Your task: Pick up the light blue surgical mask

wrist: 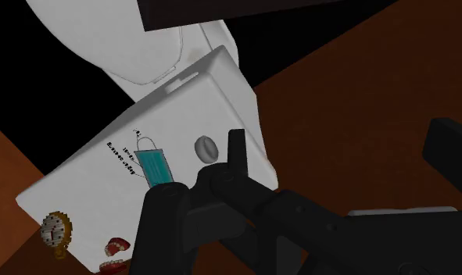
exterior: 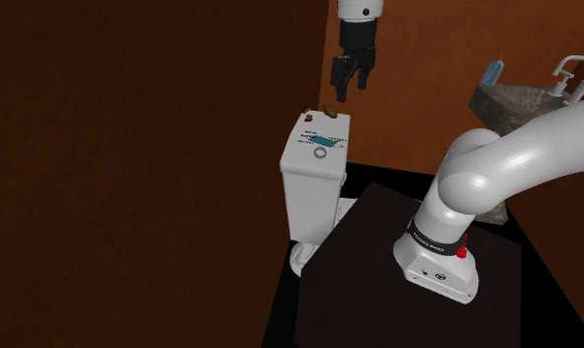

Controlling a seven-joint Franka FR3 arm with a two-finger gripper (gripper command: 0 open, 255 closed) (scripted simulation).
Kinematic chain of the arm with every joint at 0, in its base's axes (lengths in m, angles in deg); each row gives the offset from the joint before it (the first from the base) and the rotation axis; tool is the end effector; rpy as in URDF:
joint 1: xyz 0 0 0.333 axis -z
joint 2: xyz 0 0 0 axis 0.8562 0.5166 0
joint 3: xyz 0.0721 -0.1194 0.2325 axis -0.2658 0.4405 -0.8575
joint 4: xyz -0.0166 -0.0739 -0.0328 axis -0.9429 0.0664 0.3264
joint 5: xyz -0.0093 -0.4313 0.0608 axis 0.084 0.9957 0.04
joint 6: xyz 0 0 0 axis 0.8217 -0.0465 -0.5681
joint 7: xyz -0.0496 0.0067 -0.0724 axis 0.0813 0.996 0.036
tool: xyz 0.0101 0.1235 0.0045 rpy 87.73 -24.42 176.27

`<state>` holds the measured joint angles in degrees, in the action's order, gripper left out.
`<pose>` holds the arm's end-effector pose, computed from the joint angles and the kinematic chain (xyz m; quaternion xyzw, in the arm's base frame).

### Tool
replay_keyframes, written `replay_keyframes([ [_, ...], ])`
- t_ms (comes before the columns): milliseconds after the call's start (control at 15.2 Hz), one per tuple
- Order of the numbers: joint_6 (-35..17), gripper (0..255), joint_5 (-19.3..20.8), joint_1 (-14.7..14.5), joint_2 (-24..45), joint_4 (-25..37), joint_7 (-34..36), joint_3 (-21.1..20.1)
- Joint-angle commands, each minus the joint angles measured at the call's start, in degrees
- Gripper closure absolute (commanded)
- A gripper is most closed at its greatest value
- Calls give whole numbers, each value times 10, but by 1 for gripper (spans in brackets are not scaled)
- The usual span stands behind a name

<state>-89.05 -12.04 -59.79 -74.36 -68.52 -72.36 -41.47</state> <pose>0.3853 0.0133 0.5205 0.9977 -0.0436 -0.0255 0.0458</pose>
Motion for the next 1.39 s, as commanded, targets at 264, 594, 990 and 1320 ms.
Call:
replay_keyframes([
  [264,-71,0,30,7,16,-43,-58,41],
  [594,-167,0,63,17,61,-78,-129,94],
  [990,-286,0,89,24,151,-87,-214,159],
  [1320,-381,0,85,21,250,-68,-292,210],
])
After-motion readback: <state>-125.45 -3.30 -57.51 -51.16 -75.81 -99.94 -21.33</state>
